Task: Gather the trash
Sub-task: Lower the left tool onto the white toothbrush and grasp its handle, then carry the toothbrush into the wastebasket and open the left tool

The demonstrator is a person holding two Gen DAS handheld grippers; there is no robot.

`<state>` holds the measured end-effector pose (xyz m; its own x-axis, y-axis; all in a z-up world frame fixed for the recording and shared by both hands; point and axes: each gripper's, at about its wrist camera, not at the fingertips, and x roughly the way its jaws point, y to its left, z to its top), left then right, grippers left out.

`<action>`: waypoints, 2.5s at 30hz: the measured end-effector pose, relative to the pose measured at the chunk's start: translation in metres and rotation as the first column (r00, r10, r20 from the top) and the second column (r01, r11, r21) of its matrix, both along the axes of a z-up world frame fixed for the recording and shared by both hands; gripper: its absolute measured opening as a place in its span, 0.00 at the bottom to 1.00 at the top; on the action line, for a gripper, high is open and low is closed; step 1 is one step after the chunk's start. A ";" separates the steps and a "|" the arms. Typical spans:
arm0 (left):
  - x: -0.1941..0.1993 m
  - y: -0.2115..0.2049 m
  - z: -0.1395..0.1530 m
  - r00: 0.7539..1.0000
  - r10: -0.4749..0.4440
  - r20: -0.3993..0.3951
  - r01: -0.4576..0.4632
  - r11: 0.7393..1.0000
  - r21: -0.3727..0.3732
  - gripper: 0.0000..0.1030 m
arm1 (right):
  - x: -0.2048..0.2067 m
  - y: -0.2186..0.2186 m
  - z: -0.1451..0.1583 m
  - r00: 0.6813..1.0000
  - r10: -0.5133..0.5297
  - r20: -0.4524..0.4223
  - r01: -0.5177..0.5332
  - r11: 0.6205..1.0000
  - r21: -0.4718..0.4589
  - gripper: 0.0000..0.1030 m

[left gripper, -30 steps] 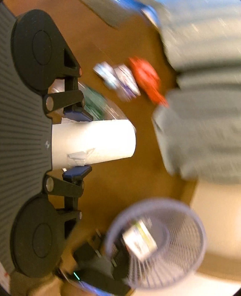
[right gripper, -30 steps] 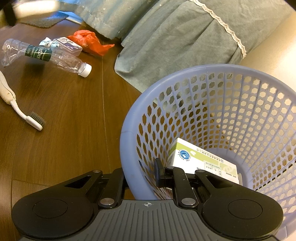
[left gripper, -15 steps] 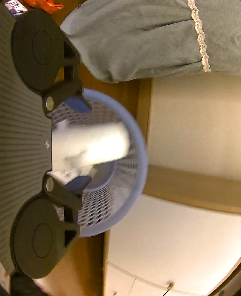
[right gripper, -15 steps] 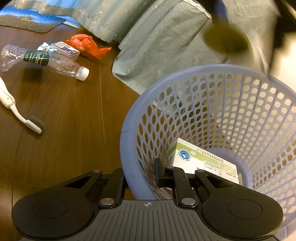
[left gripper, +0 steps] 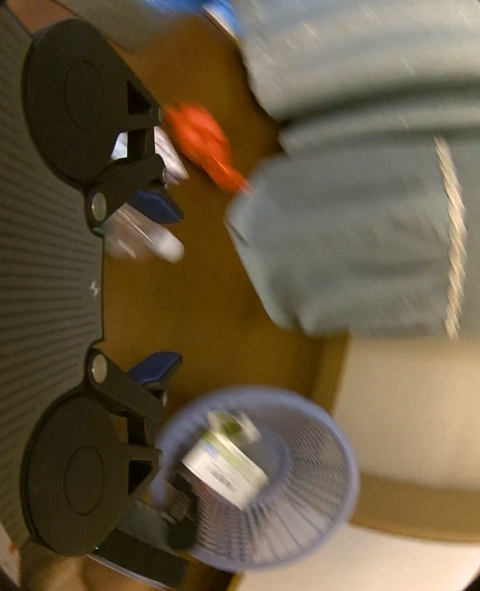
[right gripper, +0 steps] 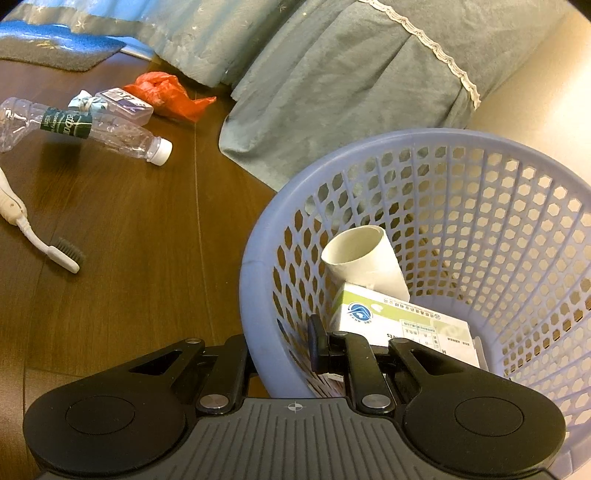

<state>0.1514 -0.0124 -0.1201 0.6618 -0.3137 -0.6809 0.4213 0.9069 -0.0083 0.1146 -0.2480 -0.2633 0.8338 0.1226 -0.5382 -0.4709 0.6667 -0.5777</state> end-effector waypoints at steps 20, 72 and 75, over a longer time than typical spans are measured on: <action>-0.065 -0.012 -0.103 0.938 -0.329 -0.111 0.347 0.895 0.281 0.48 | -0.006 -0.003 -0.004 1.000 0.014 -0.001 -0.014 0.999 -0.035 0.10; -0.035 -0.032 -0.115 0.932 -0.300 -0.201 0.342 0.913 0.224 0.17 | -0.006 -0.001 -0.003 1.000 0.007 0.003 -0.007 1.000 -0.024 0.10; -0.033 -0.034 -0.105 0.938 -0.296 -0.178 0.330 0.921 0.207 0.17 | -0.007 -0.001 -0.004 1.000 0.006 0.002 -0.006 1.000 -0.025 0.10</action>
<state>0.1184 -0.0465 -0.2248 0.4479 -0.3126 -0.8376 0.6937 0.7125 0.1050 0.1081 -0.2493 -0.2670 0.8345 0.1146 -0.5390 -0.4735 0.6493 -0.5951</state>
